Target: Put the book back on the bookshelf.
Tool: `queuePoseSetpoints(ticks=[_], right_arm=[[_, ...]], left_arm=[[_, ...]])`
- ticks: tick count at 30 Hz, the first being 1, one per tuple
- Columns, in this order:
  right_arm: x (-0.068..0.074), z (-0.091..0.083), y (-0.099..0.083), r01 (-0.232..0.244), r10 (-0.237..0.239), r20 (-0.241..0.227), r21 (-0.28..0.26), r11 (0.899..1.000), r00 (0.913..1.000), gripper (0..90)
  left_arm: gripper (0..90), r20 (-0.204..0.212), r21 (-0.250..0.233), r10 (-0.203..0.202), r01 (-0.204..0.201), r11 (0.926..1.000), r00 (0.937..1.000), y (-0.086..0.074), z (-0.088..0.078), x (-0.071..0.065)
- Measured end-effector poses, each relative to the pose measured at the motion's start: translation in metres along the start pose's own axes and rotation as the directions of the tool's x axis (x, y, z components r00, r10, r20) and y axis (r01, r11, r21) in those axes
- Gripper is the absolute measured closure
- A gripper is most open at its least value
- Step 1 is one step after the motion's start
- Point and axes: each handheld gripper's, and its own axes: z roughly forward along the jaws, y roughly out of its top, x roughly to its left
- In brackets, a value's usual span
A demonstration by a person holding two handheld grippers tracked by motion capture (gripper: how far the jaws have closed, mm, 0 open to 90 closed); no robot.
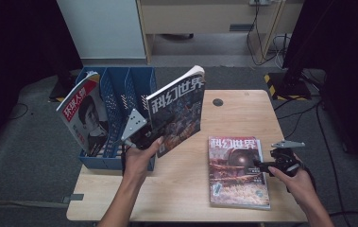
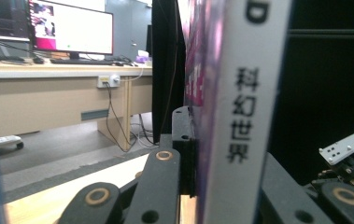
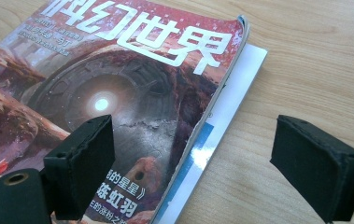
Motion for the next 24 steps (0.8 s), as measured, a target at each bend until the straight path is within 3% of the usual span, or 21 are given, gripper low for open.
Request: queuePoseSetpoints(ticks=[24], right_arm=[[-0.004,0.000,-0.004,-0.019,0.019,0.027,0.007,1.000,0.9995,14.2]], left_arm=[[82.5,-0.106,-0.033,0.016,-0.020,0.9993,0.9942,0.021,-0.055,0.032]])
